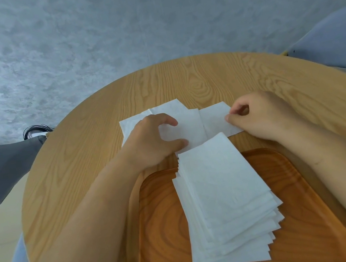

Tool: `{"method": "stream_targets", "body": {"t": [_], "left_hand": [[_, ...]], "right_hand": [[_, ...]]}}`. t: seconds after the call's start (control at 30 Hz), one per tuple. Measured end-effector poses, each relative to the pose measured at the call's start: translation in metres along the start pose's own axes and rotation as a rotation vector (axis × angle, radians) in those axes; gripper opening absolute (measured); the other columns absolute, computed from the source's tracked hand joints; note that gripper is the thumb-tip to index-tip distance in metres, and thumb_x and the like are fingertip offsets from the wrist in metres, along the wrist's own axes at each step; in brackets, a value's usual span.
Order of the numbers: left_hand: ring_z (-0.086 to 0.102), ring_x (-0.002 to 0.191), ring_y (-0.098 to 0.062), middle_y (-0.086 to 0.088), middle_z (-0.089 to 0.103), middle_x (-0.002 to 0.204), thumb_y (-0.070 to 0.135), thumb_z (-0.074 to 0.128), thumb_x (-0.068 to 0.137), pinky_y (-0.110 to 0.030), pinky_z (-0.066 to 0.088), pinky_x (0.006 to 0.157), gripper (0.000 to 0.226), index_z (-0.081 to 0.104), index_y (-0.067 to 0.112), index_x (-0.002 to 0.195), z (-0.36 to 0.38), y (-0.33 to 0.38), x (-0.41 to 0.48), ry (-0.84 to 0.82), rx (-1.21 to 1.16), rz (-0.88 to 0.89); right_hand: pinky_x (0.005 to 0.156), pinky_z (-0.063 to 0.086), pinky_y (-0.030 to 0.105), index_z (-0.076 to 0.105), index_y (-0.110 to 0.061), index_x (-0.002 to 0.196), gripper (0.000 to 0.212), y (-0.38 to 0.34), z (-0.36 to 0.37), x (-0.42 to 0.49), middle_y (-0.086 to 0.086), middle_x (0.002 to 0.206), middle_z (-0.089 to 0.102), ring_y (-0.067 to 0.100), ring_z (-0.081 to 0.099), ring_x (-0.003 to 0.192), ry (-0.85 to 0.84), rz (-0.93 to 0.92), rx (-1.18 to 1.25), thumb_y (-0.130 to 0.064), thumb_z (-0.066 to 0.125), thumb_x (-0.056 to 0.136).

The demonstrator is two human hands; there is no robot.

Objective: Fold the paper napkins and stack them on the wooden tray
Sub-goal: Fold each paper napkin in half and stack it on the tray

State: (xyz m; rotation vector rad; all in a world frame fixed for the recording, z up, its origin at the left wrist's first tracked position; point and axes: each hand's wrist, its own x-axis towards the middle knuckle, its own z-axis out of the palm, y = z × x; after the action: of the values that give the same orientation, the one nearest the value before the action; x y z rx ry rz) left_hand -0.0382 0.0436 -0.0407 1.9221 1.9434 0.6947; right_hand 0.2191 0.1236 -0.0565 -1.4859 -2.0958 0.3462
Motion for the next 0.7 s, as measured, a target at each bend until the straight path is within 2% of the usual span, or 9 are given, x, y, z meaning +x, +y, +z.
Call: {"method": "stream_targets", "body": {"t": [0.1,0.2,0.27,0.37,0.47,0.6,0.7], "left_hand": [[0.047,0.133,-0.012,0.009,0.057,0.139,0.041,0.084,0.082,-0.026,0.032,0.099,0.051,0.066,0.030,0.128,0.002,0.001,-0.001,-0.022,0.019,-0.002],[0.046,0.123,-0.005,0.015,0.053,0.124,0.039,0.085,0.081,-0.026,0.031,0.098,0.047,0.068,0.031,0.124,0.000,0.000,-0.002,-0.011,0.010,0.014],[0.045,0.117,-0.004,0.016,0.053,0.120,0.037,0.086,0.082,-0.025,0.032,0.096,0.043,0.070,0.030,0.121,-0.001,0.000,-0.002,-0.004,0.010,0.025],[0.047,0.115,-0.005,0.015,0.054,0.117,0.034,0.085,0.083,-0.025,0.033,0.094,0.033,0.074,0.030,0.114,-0.001,0.001,-0.002,-0.002,0.001,0.041],[0.052,0.117,-0.009,0.011,0.060,0.119,0.028,0.083,0.085,-0.026,0.036,0.095,0.021,0.076,0.028,0.105,-0.001,0.001,-0.002,-0.002,0.000,0.051],[0.056,0.120,-0.012,0.008,0.067,0.121,0.023,0.079,0.088,-0.026,0.037,0.097,0.008,0.078,0.023,0.096,-0.002,0.003,-0.002,-0.011,-0.009,0.050],[0.058,0.119,-0.014,0.006,0.069,0.120,0.020,0.077,0.090,-0.028,0.041,0.100,0.003,0.078,0.020,0.093,-0.001,0.006,-0.001,-0.024,-0.010,0.051]], "right_hand": [[0.080,0.047,0.030,0.077,-0.023,0.106,0.026,-0.002,0.002,-0.002,-0.008,0.107,0.070,0.012,0.063,0.102,0.015,-0.008,0.045,-0.041,0.077,0.088],[0.089,0.043,0.029,0.074,-0.026,0.109,0.026,-0.008,0.008,-0.004,-0.011,0.115,0.064,0.008,0.056,0.109,-0.028,-0.071,0.139,-0.038,0.080,0.086],[0.089,0.042,0.028,0.074,-0.028,0.108,0.028,-0.012,0.013,-0.005,-0.012,0.114,0.065,0.007,0.056,0.108,-0.089,-0.095,0.179,-0.038,0.083,0.083],[0.080,0.044,0.021,0.076,-0.028,0.106,0.030,-0.014,0.016,-0.005,-0.016,0.105,0.062,0.010,0.058,0.102,-0.138,-0.130,0.183,-0.036,0.087,0.080],[0.079,0.041,0.017,0.078,-0.029,0.099,0.020,-0.015,0.015,-0.005,-0.017,0.102,0.063,0.008,0.059,0.101,-0.142,-0.140,0.200,-0.037,0.085,0.082],[0.088,0.045,0.029,0.079,-0.032,0.088,0.010,-0.021,0.014,-0.006,-0.015,0.106,0.069,0.008,0.061,0.105,-0.162,-0.109,0.290,-0.042,0.078,0.087],[0.090,0.049,0.031,0.078,-0.038,0.088,0.007,-0.025,0.013,-0.009,-0.024,0.096,0.073,0.001,0.066,0.097,-0.217,-0.079,0.414,-0.044,0.080,0.085]]}}
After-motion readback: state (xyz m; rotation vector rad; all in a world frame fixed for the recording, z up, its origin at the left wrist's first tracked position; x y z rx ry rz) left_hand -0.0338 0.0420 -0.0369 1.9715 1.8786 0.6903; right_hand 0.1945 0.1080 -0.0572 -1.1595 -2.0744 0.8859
